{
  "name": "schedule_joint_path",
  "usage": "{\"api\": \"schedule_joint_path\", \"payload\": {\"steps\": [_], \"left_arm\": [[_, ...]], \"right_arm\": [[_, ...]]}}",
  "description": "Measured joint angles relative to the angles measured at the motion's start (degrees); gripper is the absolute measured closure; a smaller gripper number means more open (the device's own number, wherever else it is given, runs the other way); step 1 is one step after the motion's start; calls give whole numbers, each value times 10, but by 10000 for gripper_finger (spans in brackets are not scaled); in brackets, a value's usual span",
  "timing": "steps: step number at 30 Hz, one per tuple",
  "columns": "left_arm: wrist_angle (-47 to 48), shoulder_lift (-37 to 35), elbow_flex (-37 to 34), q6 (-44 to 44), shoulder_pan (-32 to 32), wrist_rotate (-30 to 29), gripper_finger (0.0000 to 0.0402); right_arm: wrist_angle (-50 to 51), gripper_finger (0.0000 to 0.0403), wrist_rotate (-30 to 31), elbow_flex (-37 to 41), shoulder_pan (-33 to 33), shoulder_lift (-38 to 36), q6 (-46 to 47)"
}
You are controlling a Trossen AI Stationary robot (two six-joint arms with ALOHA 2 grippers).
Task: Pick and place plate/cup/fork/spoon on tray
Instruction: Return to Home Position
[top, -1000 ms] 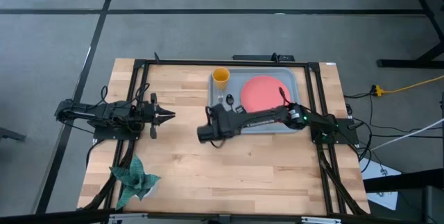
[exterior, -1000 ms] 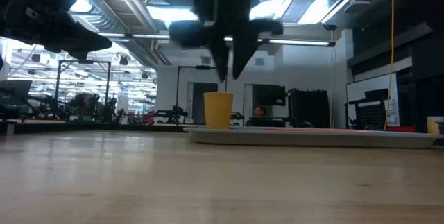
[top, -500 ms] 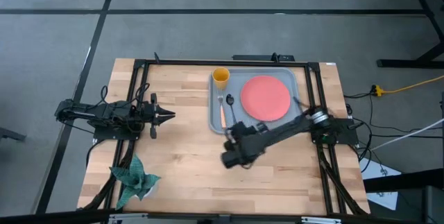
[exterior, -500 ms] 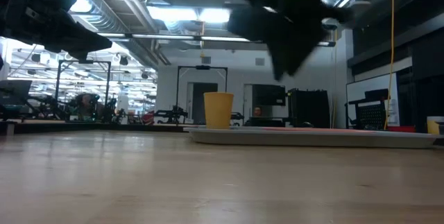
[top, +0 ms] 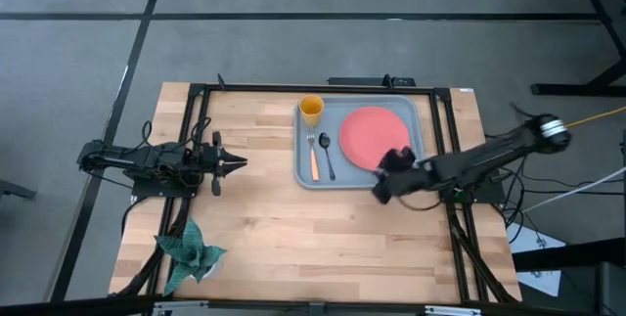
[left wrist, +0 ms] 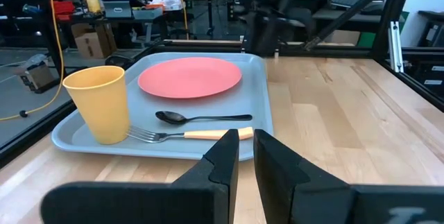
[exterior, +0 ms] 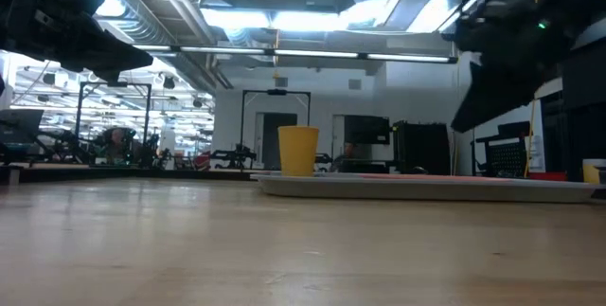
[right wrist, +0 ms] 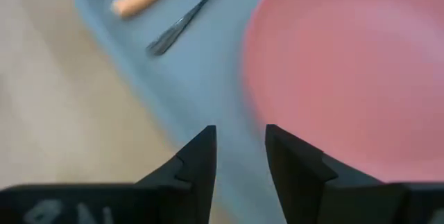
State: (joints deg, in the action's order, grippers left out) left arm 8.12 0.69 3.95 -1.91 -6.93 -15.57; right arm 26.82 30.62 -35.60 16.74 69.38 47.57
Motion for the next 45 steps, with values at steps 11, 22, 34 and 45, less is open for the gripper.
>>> {"api": "schedule_joint_path", "payload": {"steps": [11,22,34,45], "left_arm": [[0,0,0,0,0,0,363],[0,0,0,0,0,0,363],[0,0,0,0,0,0,363],[0,0,0,0,0,0,363]], "right_arm": [[-145,273,-48,222,-45,-275,-157],[-479,273,-191,352,-51,-325,-390],[-583,273,-292,352,-65,-361,-567],[-476,273,-377,352,-150,-495,-492]]}}
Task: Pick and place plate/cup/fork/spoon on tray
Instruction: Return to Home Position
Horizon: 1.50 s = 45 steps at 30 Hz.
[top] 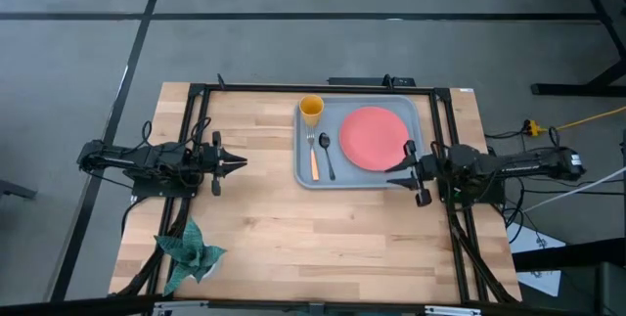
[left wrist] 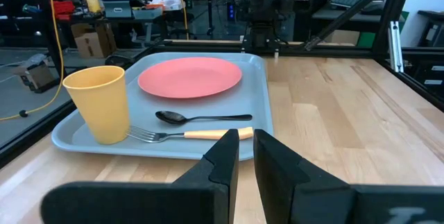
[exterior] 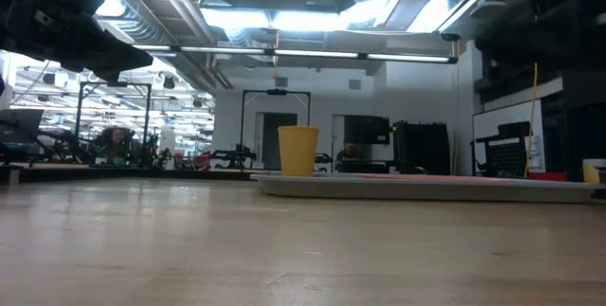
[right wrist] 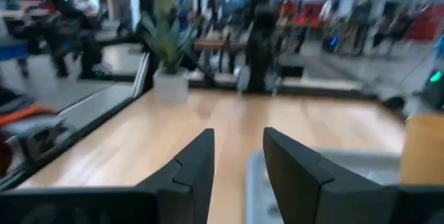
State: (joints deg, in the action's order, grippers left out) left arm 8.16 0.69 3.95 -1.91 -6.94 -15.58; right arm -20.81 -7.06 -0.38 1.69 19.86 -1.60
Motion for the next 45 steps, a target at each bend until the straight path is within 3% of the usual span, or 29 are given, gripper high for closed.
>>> {"api": "schedule_joint_path", "payload": {"steps": [7,23,45], "left_arm": [[0,0,0,0,0,0,363],[0,0,0,0,0,0,363],[0,0,0,0,0,0,363]], "right_arm": [[187,273,-16,0,-5,-111,14],[184,273,-1,0,6,-198,59],[177,273,-1,0,6,-193,57]]}}
